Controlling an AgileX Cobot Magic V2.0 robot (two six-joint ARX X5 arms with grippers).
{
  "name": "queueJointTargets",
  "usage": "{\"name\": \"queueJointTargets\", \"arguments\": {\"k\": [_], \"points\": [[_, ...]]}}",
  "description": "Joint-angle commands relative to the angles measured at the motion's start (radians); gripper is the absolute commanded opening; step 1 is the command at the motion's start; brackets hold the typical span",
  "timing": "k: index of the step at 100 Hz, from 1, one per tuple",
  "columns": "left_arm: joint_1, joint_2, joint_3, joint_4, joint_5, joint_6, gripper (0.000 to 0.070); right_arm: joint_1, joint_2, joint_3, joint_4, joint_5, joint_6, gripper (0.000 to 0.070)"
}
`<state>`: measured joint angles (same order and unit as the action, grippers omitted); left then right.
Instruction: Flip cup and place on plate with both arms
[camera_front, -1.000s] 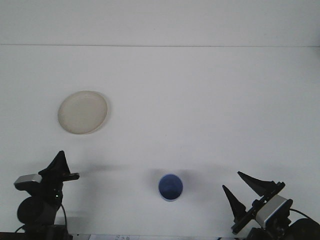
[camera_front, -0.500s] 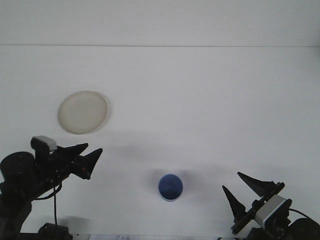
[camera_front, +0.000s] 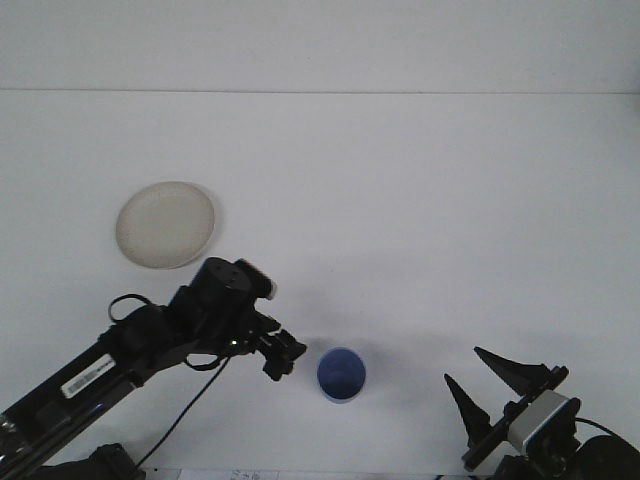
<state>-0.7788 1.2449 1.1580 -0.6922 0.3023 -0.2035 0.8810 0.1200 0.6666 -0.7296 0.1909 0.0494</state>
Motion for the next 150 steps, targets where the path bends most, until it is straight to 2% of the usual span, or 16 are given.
{"name": "queueJointTargets", "arguments": {"k": [1, 14, 36, 51, 55, 67, 77, 83, 100, 123, 131, 150], "points": [[-0.036, 0.046, 0.014, 0.031, -0.008, 0.000, 0.0434, 0.010, 0.005, 0.004, 0.001, 0.001, 0.010, 0.0398], [-0.096, 0.127, 0.014, 0.094, -0.037, -0.025, 0.0434, 0.010, 0.005, 0.004, -0.015, 0.001, 0.010, 0.0398], [-0.142, 0.230, 0.014, 0.129, -0.096, -0.024, 0.0434, 0.010, 0.005, 0.004, -0.020, 0.001, 0.011, 0.0398], [-0.152, 0.268, 0.014, 0.142, -0.100, -0.024, 0.0405, 0.010, 0.005, 0.004, -0.020, 0.001, 0.010, 0.0398], [-0.154, 0.275, 0.014, 0.143, -0.100, -0.021, 0.0358, 0.010, 0.005, 0.004, -0.020, 0.001, 0.010, 0.0399], [-0.159, 0.287, 0.014, 0.143, -0.100, -0.021, 0.0147, 0.010, 0.005, 0.004, -0.021, 0.001, 0.010, 0.0398], [-0.161, 0.293, 0.014, 0.141, -0.100, -0.014, 0.0072, 0.010, 0.005, 0.004, -0.020, 0.001, 0.010, 0.0398], [-0.161, 0.293, 0.014, 0.142, -0.100, -0.014, 0.0000, 0.010, 0.005, 0.004, -0.020, 0.001, 0.010, 0.0398], [-0.160, 0.290, 0.016, 0.141, -0.100, -0.012, 0.0010, 0.010, 0.005, 0.004, -0.023, 0.001, 0.010, 0.0398], [-0.109, 0.245, 0.078, 0.066, -0.108, 0.055, 0.0010, 0.010, 0.005, 0.004, -0.028, 0.001, 0.010, 0.0398], [-0.063, 0.208, 0.126, 0.006, -0.159, 0.092, 0.0010, 0.010, 0.005, 0.004, -0.027, 0.001, 0.008, 0.0398], [0.123, 0.133, 0.276, -0.154, -0.348, 0.206, 0.0009, 0.010, 0.005, 0.004, -0.027, 0.001, 0.007, 0.0398]]}}
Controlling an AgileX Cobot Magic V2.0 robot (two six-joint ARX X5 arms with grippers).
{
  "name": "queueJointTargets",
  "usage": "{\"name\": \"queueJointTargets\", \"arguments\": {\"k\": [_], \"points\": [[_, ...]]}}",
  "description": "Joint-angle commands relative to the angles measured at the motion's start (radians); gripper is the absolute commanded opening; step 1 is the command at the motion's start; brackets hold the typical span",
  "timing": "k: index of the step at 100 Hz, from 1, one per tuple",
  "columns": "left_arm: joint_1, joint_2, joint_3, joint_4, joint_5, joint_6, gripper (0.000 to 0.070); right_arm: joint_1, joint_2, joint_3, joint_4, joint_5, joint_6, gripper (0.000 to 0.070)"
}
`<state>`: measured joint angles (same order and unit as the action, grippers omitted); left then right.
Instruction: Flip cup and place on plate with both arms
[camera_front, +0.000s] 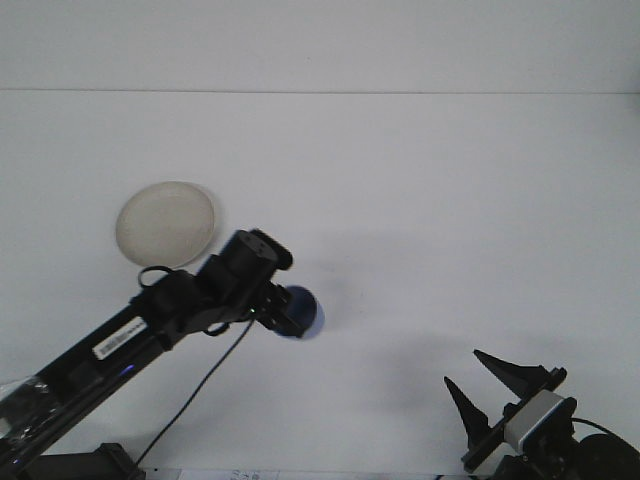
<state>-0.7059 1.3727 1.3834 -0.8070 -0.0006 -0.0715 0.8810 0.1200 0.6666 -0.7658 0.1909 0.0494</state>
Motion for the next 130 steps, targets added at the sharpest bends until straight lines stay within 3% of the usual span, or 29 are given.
{"name": "queueJointTargets", "arguments": {"k": [1, 16, 44, 73, 113, 120, 130], "points": [[0.061, 0.004, 0.058, -0.046, -0.050, 0.080, 0.0009, 0.010, 0.005, 0.004, 0.010, 0.001, 0.007, 0.0399], [0.290, 0.010, 0.149, -0.088, -0.087, 0.140, 0.0009, 0.010, 0.005, 0.004, 0.010, 0.001, 0.007, 0.0398], [0.645, 0.127, 0.153, 0.074, -0.086, 0.105, 0.0009, 0.010, 0.005, 0.004, 0.010, 0.001, 0.007, 0.0398], [0.740, 0.306, 0.155, 0.202, -0.086, 0.113, 0.0009, 0.010, 0.005, 0.004, 0.011, 0.001, 0.007, 0.0398], [0.754, 0.428, 0.155, 0.206, -0.086, 0.115, 0.0020, 0.010, 0.005, 0.004, 0.011, 0.002, 0.007, 0.0399], [0.754, 0.429, 0.155, 0.210, -0.086, 0.105, 0.0100, 0.010, 0.005, 0.004, 0.011, 0.002, 0.006, 0.0398], [0.754, 0.428, 0.164, 0.205, -0.086, 0.104, 0.0387, 0.010, 0.005, 0.004, 0.012, 0.002, 0.006, 0.0398]]}}
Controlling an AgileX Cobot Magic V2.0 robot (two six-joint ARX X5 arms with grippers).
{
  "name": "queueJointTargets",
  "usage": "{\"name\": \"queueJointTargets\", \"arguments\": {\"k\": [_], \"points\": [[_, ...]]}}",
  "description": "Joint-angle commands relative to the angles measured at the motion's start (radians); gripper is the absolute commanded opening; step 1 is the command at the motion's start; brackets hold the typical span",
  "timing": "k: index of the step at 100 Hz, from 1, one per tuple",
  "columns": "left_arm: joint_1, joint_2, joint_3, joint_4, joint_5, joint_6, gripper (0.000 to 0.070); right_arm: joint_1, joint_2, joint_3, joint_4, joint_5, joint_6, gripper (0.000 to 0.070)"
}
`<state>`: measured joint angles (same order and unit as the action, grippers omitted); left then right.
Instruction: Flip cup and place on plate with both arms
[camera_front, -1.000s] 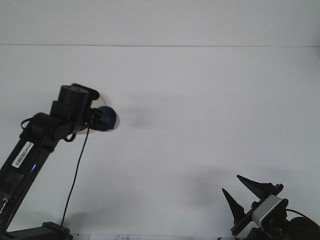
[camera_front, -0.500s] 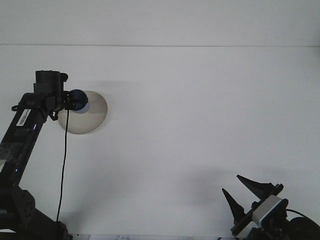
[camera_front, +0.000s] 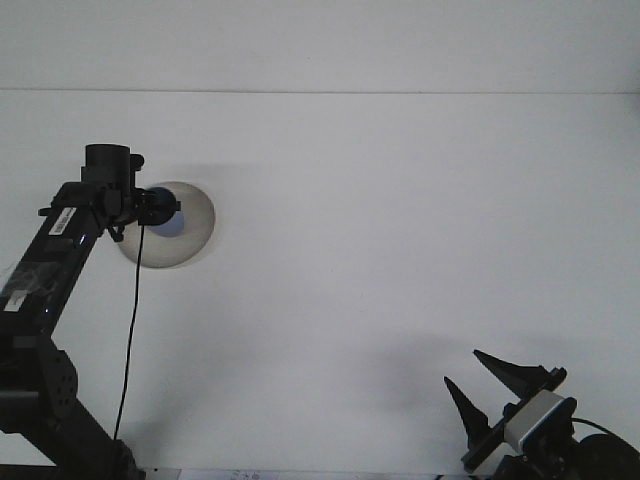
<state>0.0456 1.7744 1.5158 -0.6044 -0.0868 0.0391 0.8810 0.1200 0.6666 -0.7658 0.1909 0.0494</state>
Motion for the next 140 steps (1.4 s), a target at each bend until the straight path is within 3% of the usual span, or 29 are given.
{"name": "queueJointTargets", "arguments": {"k": [1, 8, 37, 71, 91, 110, 128, 135, 139, 140], "points": [[0.003, 0.026, 0.033, 0.000, 0.000, -0.007, 0.0412, 0.010, 0.005, 0.004, 0.012, 0.002, 0.006, 0.0398], [0.003, 0.023, 0.051, -0.015, 0.000, -0.012, 0.0512, 0.010, 0.005, 0.004, 0.012, 0.002, 0.006, 0.0399], [0.002, -0.102, 0.162, -0.051, 0.002, -0.064, 0.0508, 0.010, 0.005, 0.004, 0.014, 0.002, 0.003, 0.0399], [-0.019, -0.505, 0.141, -0.136, 0.064, -0.106, 0.0503, 0.010, 0.005, 0.004, 0.017, 0.002, 0.003, 0.0399], [-0.117, -0.814, -0.178, -0.022, 0.079, -0.141, 0.0503, 0.010, 0.005, 0.004, 0.017, 0.001, 0.002, 0.0399], [-0.256, -1.085, -0.584, 0.053, 0.276, -0.281, 0.0503, 0.010, 0.005, 0.004, 0.019, 0.001, 0.003, 0.0399], [-0.338, -1.250, -0.803, 0.060, 0.279, -0.356, 0.0503, 0.010, 0.005, 0.004, 0.025, -0.006, 0.003, 0.0398], [-0.354, -1.289, -0.832, 0.059, 0.279, -0.358, 0.0481, 0.010, 0.005, 0.004, 0.025, -0.006, 0.003, 0.0384], [-0.359, -1.306, -0.837, 0.054, 0.279, -0.358, 0.0373, 0.010, 0.005, 0.004, 0.024, -0.006, 0.003, 0.0307], [-0.360, -1.308, -0.837, 0.053, 0.279, -0.358, 0.0334, 0.010, 0.005, 0.004, 0.024, -0.006, 0.003, 0.0251]]}}
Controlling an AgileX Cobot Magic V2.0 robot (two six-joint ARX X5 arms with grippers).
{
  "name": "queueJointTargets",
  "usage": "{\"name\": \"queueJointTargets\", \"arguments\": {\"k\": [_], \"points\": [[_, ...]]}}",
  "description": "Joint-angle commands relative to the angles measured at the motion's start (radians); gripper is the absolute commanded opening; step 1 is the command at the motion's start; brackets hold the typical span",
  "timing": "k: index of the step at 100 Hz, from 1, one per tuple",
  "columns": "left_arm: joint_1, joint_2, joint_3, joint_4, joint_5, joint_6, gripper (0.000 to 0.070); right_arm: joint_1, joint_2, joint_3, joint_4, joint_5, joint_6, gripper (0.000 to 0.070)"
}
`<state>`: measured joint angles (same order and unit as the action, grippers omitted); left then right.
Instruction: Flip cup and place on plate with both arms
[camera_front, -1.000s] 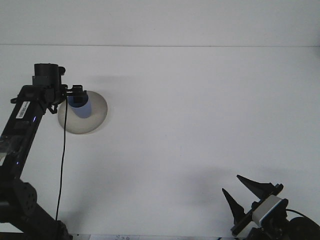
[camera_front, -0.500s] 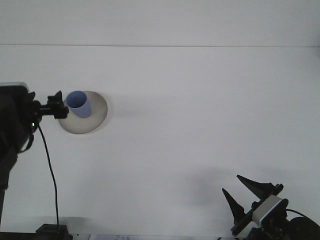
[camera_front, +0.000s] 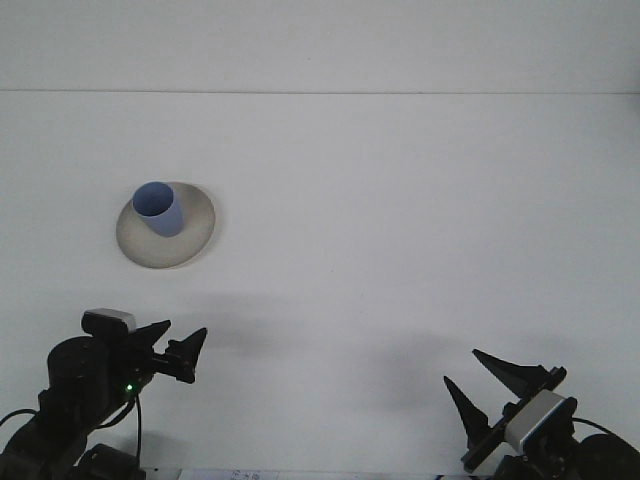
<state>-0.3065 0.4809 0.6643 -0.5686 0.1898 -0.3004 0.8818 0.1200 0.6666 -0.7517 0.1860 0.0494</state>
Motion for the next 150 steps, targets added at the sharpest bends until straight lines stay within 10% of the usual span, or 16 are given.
{"name": "queueJointTargets", "arguments": {"k": [1, 6, 52, 72, 100, 137, 150], "points": [[-0.008, -0.018, 0.014, 0.016, 0.002, -0.018, 0.0277, 0.009, 0.005, 0.004, 0.010, -0.001, 0.003, 0.0203], [-0.009, -0.031, 0.014, 0.017, 0.002, -0.014, 0.0000, 0.009, 0.005, 0.004, 0.010, -0.002, 0.003, 0.0000], [-0.009, -0.120, 0.014, 0.075, 0.006, -0.014, 0.0016, 0.009, 0.005, 0.005, 0.012, 0.000, 0.011, 0.0006], [-0.009, -0.134, 0.015, 0.113, 0.006, -0.014, 0.0016, 0.007, 0.016, 0.008, 0.196, 0.172, 0.104, 0.0007], [-0.006, -0.137, 0.015, 0.129, 0.006, -0.013, 0.0013, 0.007, 0.016, 0.008, 0.366, 0.182, 0.104, 0.0007], [0.144, -0.304, -0.251, 0.461, -0.054, 0.307, 0.0014, 0.007, 0.016, 0.008, 0.382, 0.181, 0.104, 0.0007], [0.205, -0.404, -0.435, 0.563, -0.193, 0.312, 0.0014, 0.007, 0.016, 0.008, 0.381, 0.181, 0.104, 0.0007]]}}
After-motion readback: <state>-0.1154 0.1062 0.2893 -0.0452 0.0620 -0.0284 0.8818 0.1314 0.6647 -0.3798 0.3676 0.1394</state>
